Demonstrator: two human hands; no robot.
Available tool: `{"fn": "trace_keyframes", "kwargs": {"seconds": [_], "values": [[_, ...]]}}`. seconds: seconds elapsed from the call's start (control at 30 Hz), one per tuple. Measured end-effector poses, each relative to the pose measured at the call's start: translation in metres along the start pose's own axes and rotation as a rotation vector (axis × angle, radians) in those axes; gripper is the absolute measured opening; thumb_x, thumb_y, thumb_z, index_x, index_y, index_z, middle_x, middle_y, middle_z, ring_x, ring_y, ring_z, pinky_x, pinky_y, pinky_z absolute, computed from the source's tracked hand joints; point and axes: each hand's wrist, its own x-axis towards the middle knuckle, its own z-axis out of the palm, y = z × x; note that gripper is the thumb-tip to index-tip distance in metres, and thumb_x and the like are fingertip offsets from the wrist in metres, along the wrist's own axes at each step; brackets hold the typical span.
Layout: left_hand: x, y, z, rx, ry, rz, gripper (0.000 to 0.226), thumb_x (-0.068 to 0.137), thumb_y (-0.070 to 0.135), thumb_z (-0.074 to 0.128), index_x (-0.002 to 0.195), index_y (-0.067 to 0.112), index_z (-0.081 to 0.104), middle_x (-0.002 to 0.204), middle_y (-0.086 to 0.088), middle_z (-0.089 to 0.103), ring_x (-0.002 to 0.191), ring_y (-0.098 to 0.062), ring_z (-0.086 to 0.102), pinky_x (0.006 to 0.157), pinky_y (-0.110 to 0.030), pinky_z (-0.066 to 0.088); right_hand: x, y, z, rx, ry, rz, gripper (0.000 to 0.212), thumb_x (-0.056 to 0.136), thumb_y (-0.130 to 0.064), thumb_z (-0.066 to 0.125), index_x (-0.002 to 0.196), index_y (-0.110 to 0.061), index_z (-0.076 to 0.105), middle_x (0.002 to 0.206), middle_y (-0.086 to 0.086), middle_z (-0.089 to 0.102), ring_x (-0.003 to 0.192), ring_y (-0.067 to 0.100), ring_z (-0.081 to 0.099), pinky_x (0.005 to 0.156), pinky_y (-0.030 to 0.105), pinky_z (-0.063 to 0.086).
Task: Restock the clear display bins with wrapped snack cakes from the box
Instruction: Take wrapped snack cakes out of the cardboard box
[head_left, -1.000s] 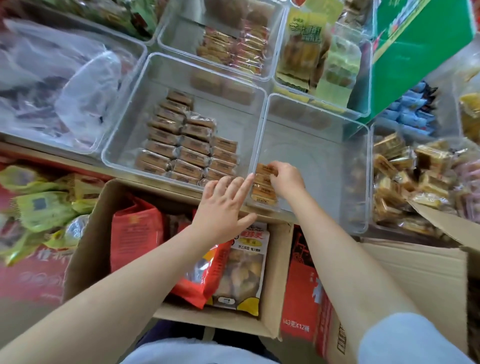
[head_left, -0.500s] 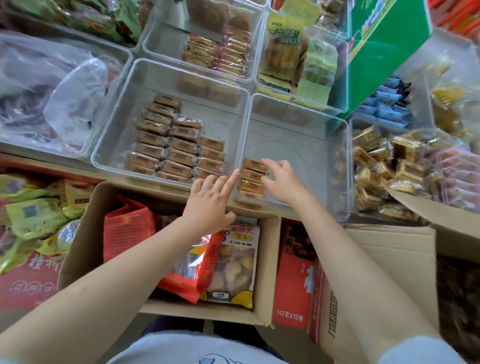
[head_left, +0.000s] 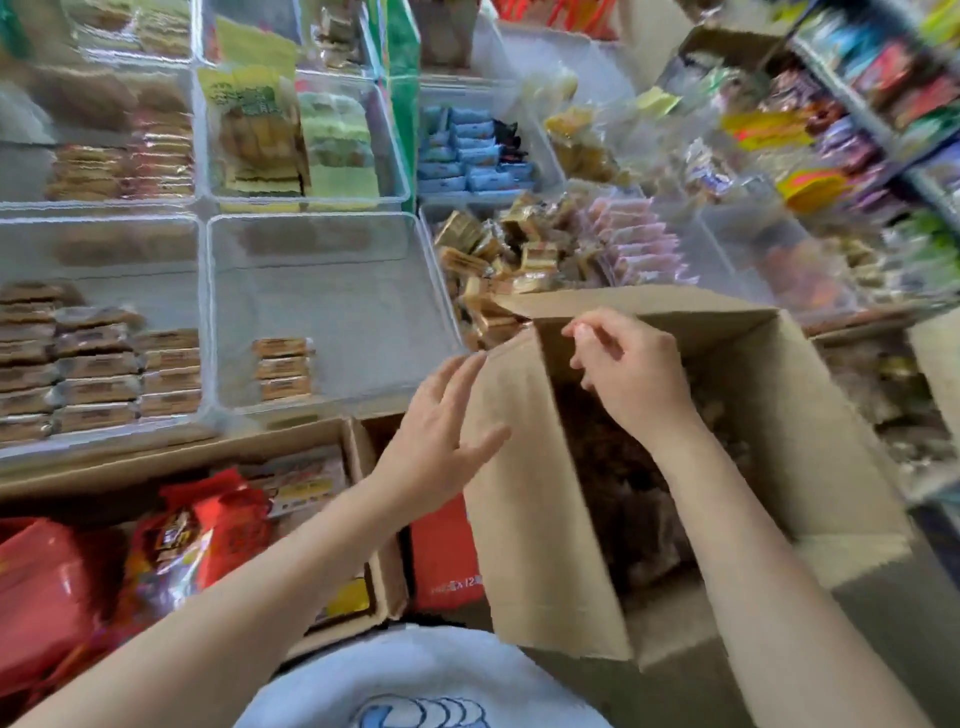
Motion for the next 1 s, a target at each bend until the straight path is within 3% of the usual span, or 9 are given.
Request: {"fn": "trace_keyframes", "kwargs": {"seconds": [0.1, 0.2, 0.27, 0.43, 0.53, 0.6, 0.7, 0.8, 1.0], "values": [[0.008, 0.023, 0.037, -0.035, -0.020, 0.092, 0.079, 0.095, 0.062, 0.050, 0.158, 0.043, 0.006, 0.166, 0.018, -0.007, 0.153, -0.007, -0.006, 0.122, -0.039, 0.008, -0.003, 0.046, -0.009, -0.104, -0.104, 0.037, 0.020, 0.102, -0.025, 0.051, 0.105, -0.018, 0.070, 0.082, -0.014, 0.063, 0.073, 0.002, 0.058, 0.064, 0.017, 0.045], [0.019, 0.028, 0.057, 0.035, -0.014, 0.046, 0.083, 0.089, 0.070, 0.045, 0.158, 0.045, 0.006, 0.165, 0.021, -0.013, 0.154, -0.011, -0.009, 0.123, -0.048, 0.008, 0.001, 0.086, 0.002, -0.251, -0.263, 0.036, 0.020, 0.102, -0.028, 0.049, 0.103, -0.020, 0.067, 0.089, -0.007, 0.065, 0.080, 0.011, 0.060, 0.060, 0.020, 0.040], [0.022, 0.024, 0.063, 0.104, 0.026, 0.077, 0.081, 0.090, 0.069, 0.040, 0.160, 0.041, 0.010, 0.167, 0.018, -0.010, 0.155, -0.010, -0.009, 0.124, -0.050, 0.008, 0.007, 0.110, 0.016, -0.327, -0.373, 0.053, 0.020, 0.101, -0.029, 0.050, 0.104, -0.019, 0.067, 0.093, -0.003, 0.066, 0.084, 0.016, 0.063, 0.059, 0.022, 0.040], [0.023, 0.016, 0.068, 0.141, 0.106, 0.090, 0.076, 0.091, 0.062, 0.041, 0.159, 0.040, 0.016, 0.168, 0.016, 0.001, 0.155, -0.011, -0.005, 0.120, -0.044, 0.007, 0.028, 0.162, 0.070, -0.404, -0.668, 0.199, 0.022, 0.097, -0.027, 0.055, 0.113, -0.021, 0.068, 0.115, 0.006, 0.066, 0.103, 0.027, 0.062, 0.077, 0.029, 0.045], [0.022, 0.016, 0.070, 0.135, 0.150, 0.086, 0.075, 0.090, 0.058, 0.044, 0.158, 0.043, 0.017, 0.168, 0.018, 0.004, 0.155, -0.010, -0.003, 0.121, -0.049, 0.009, 0.033, 0.189, 0.101, -0.361, -0.710, 0.187, 0.036, 0.093, -0.023, 0.060, 0.128, -0.018, 0.060, 0.130, 0.010, 0.058, 0.118, 0.031, 0.058, 0.094, 0.036, 0.050], [0.021, 0.015, 0.071, 0.120, 0.171, 0.076, 0.075, 0.090, 0.055, 0.046, 0.158, 0.042, 0.019, 0.168, 0.018, 0.006, 0.156, -0.011, -0.001, 0.122, -0.059, 0.012, 0.035, 0.203, 0.120, -0.443, -0.727, 0.188, 0.051, 0.094, -0.024, 0.059, 0.143, -0.018, 0.047, 0.143, 0.012, 0.045, 0.129, 0.035, 0.049, 0.104, 0.046, 0.046], [0.020, 0.015, 0.073, 0.108, 0.191, 0.061, 0.074, 0.090, 0.053, 0.047, 0.158, 0.039, 0.022, 0.168, 0.017, 0.008, 0.156, -0.012, 0.001, 0.121, -0.062, 0.014, 0.035, 0.216, 0.147, -0.664, -0.844, 0.162, 0.065, 0.096, -0.026, 0.056, 0.154, -0.026, 0.027, 0.153, 0.012, 0.032, 0.138, 0.035, 0.036, 0.108, 0.049, 0.041], [0.020, 0.016, 0.074, 0.096, 0.199, 0.056, 0.072, 0.091, 0.053, 0.046, 0.157, 0.039, 0.022, 0.168, 0.016, 0.008, 0.156, -0.013, 0.001, 0.121, -0.062, 0.015, 0.037, 0.219, 0.166, -0.841, -0.888, 0.082, 0.061, 0.099, -0.026, 0.052, 0.155, -0.029, 0.027, 0.155, 0.011, 0.028, 0.141, 0.032, 0.030, 0.105, 0.046, 0.041], [0.021, 0.017, 0.077, 0.079, 0.197, 0.044, 0.071, 0.090, 0.054, 0.045, 0.156, 0.043, 0.020, 0.168, 0.018, 0.007, 0.156, -0.012, 0.000, 0.122, -0.055, 0.012, 0.046, 0.215, 0.172, -0.987, -0.901, -0.007, 0.047, 0.106, -0.021, 0.036, 0.153, -0.027, 0.034, 0.159, 0.011, 0.024, 0.136, 0.033, 0.039, 0.099, 0.042, 0.046]]}}
